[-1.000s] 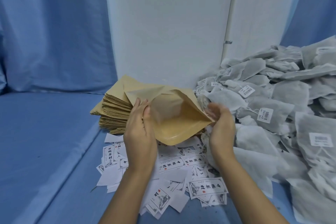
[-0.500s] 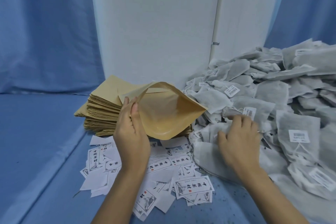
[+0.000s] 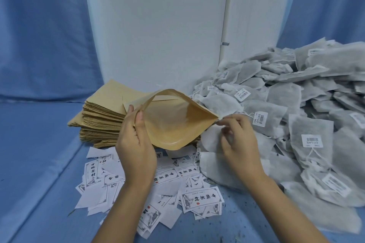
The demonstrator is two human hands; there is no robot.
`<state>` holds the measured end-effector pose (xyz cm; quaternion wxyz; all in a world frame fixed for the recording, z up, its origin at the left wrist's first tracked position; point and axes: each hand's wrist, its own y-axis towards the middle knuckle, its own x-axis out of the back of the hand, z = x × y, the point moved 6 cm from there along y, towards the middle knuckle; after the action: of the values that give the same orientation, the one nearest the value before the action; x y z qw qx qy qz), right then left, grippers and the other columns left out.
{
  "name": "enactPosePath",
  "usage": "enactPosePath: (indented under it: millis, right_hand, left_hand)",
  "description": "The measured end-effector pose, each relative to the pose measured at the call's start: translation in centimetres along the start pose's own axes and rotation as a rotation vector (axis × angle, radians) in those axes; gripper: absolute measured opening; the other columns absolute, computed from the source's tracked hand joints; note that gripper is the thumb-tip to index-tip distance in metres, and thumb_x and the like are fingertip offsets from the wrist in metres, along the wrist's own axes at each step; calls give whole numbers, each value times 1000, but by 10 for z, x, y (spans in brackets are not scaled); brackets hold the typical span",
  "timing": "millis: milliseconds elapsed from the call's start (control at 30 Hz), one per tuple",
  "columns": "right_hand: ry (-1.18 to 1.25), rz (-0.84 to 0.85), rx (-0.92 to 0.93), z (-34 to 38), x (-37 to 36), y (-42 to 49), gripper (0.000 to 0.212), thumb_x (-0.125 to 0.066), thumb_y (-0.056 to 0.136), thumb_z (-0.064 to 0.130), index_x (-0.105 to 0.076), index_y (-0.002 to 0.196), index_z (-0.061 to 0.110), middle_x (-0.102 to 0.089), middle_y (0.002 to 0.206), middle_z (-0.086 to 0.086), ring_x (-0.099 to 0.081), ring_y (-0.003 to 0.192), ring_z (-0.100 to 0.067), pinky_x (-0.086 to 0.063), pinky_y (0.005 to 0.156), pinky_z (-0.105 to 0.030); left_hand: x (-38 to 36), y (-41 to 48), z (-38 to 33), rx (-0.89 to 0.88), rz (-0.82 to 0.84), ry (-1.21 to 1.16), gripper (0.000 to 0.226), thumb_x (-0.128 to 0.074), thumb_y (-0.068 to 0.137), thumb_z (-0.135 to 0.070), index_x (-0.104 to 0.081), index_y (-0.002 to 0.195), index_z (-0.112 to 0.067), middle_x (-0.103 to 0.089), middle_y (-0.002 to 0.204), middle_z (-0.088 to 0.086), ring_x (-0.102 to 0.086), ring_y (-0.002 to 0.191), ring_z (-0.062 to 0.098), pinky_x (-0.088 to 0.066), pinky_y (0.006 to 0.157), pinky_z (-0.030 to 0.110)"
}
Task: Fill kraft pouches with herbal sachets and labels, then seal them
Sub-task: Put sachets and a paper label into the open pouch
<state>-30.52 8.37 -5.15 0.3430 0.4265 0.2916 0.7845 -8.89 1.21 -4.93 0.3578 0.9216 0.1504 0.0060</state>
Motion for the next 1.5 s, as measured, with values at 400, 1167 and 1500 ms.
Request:
enactPosePath:
  millis: [400,1167,1500]
  right_hand:
    - [-525,493,-78,-19,-16,-8,102,-47,51,85,-30,136,31,-36,124,8,-28,121,-17,-20,99,-35]
    - [-594,323,169,20,-42,-21,97,-82,71,36,-28,150,19,-51,135,-15,-53,119,-31,-43,96,-43]
    - [-551,440,220,19,-59,-37,84,-27,78,52,6,152,30,-48,121,2,-39,101,-19,-33,83,-35]
  left_hand:
    - [2,0,3,44,-3,7,26,-38,102,-30,-51,124,-30,-59,130,6,-51,123,15,-39,98,27]
    - [28,19,4,113,-177,23,64,-29,91,-54,-61,118,-5,-61,112,27,-54,109,41,-44,91,53]
    - [22,16,2,110,-147,-1,56,-32,94,-46,-62,118,-6,-64,113,21,-55,109,33,-44,90,43]
